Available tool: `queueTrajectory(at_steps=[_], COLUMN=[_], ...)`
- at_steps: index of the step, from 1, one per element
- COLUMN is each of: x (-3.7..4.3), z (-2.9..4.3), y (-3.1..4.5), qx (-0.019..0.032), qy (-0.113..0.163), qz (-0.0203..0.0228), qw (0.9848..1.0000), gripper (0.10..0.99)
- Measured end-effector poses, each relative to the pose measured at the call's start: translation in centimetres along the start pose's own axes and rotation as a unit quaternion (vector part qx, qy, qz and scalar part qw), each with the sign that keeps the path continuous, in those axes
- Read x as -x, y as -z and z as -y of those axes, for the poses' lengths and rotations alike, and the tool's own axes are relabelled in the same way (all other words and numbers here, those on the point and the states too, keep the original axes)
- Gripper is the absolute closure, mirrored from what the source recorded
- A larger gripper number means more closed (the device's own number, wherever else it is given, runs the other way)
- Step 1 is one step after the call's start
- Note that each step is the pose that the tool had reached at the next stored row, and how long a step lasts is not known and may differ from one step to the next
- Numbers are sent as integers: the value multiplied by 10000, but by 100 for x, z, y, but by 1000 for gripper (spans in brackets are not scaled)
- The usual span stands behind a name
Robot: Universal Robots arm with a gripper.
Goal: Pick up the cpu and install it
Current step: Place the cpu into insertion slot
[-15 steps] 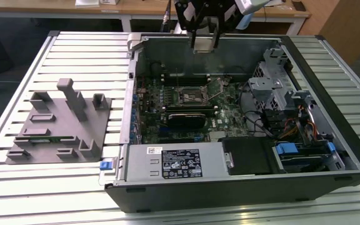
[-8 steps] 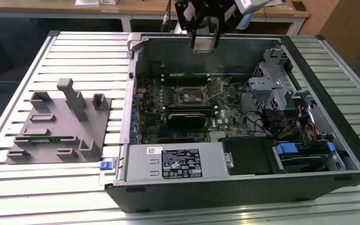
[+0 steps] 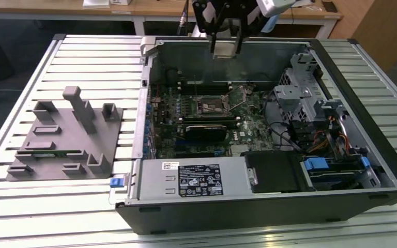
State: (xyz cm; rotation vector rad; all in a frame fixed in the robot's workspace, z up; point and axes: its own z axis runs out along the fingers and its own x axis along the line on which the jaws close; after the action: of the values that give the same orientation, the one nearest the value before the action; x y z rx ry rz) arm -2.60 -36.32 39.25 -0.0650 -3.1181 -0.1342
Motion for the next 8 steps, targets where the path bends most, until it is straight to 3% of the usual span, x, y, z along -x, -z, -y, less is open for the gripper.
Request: queueTrajectory(at_steps=[8], x=[0], z=[0], y=[-5], qx=[10], qy=[-438], qz=[38], qw=[9990], gripper=[557])
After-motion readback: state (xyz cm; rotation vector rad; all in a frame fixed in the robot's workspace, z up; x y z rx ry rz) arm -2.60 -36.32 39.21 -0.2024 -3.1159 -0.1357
